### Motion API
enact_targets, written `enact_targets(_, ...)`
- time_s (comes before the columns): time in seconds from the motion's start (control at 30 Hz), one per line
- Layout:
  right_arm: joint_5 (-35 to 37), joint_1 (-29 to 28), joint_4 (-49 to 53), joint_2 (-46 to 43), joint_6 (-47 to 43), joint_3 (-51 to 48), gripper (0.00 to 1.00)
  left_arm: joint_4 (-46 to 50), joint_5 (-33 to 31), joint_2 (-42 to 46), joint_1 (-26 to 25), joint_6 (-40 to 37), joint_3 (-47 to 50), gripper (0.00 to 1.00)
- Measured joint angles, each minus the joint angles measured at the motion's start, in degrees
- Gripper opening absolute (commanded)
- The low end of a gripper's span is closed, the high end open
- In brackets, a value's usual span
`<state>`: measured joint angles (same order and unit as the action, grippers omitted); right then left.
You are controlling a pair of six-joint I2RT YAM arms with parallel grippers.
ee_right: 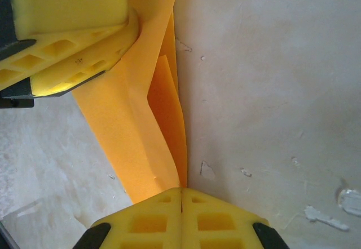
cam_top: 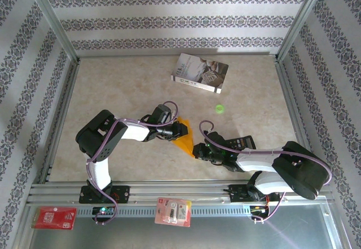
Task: Fold a paper plane with a square sheet of paper (pick it up from the middle)
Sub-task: Fourth fold the wing at the center of the table.
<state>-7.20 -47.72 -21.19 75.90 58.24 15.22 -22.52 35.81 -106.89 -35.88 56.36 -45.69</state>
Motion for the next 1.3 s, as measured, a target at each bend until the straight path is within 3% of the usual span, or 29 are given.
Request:
enact_targets(0.43,-0.42,0.37,5.9,-4.74,-2.29,0.68,0.19,-0.5,0.0,0.0,0.04,0.02,0.24,0.23)
enact_targets(0.7,-1.49,0.35,10.64,-9.46,-6.05,2.91,0.19,-0.74,0.02,0.0,0.07,0.02,0.37,0.23)
enact_targets(1.3,-7.32,1.14,11.34,1.79,-9.14,8.92,0.1,-0.76,0.07,0.0,0.11,0.02,0.37,0.23)
